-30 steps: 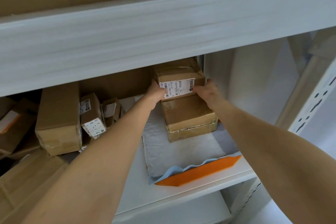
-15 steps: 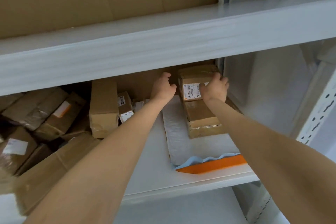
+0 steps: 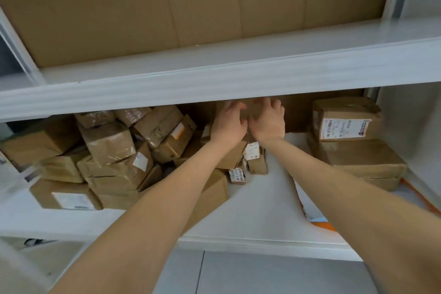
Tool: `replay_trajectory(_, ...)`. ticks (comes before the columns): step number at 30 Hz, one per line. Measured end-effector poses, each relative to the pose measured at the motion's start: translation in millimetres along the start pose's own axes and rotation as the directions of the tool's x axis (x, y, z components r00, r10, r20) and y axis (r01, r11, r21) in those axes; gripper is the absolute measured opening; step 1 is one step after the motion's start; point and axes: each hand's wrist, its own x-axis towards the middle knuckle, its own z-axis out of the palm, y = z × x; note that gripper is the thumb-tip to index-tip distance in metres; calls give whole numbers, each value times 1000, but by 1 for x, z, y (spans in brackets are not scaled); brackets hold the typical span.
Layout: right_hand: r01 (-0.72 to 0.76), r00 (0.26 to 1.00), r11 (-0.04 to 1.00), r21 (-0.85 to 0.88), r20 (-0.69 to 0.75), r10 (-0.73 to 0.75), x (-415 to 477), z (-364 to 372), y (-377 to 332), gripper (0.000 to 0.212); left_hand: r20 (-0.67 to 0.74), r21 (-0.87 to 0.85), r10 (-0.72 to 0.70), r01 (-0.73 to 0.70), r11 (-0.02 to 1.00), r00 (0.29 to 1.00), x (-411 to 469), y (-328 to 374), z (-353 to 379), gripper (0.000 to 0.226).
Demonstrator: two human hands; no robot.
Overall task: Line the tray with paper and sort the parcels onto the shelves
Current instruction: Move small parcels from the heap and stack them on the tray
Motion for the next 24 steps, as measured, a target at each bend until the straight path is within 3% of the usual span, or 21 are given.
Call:
replay_trajectory(8,89,994,994,67,61,-93,-29,64,-71,43,7,50,-28,28,998,1000,-20,-86,-55,19)
replay_trajectory(13,101,987,986,136,111,-116,-49,100,-96,39,40,55,-69,67,996,997,-35,-130,-71,24)
replay_trajectory(16,38,967,997,65,251,-53,-56,118,-97,38,84,30,-115,113,993,990,-45,-149,-71,29)
replay_trajectory(20,-110,837,986,-123,523,158,-62,140,-92,44,203,23,-208,208,978,957,-54,-165,-67,42)
replay_trajectory(24,-87,802,976,-199,567,187,-69,151,-90,27,241,39,-168,163,986,956,-57,-162,-60,44)
